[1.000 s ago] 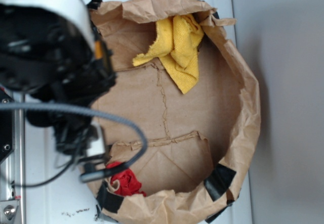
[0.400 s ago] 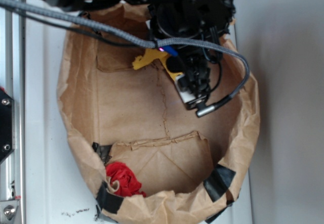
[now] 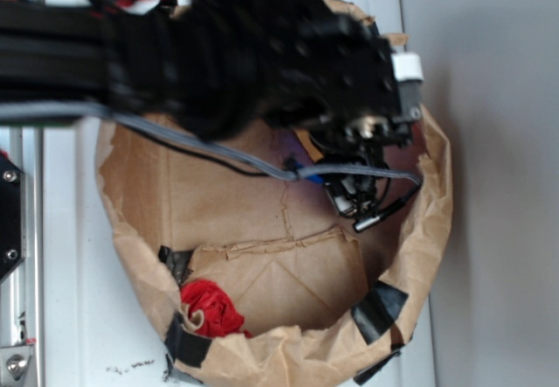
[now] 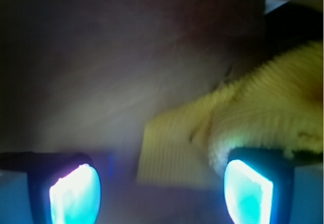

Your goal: Grab the yellow cloth.

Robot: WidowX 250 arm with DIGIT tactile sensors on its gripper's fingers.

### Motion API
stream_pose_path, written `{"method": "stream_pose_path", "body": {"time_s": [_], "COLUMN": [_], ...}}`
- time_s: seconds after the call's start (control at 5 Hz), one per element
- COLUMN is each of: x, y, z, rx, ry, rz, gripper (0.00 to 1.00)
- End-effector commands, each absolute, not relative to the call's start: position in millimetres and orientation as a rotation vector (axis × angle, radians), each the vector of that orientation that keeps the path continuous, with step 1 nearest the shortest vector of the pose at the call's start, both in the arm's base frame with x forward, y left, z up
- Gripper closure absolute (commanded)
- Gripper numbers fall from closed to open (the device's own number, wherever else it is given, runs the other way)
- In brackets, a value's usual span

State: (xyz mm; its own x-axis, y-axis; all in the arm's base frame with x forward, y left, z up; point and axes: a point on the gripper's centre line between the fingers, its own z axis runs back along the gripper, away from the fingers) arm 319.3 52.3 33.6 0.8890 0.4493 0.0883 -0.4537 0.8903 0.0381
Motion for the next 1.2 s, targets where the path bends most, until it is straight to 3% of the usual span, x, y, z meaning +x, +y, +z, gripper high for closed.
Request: {"method": "stream_pose_path", "body": {"time_s": [0.0,0.4,1.0], "x": [349,347,317], "y": [64,64,72], "z": [47,56,105], "rx": [0.053,0.042,-0.07], "ry": [-0.115,-0.129,-0.183], "rz": [0.49,0.434,0.402], "gripper": [1.0,1.0,1.0]}}
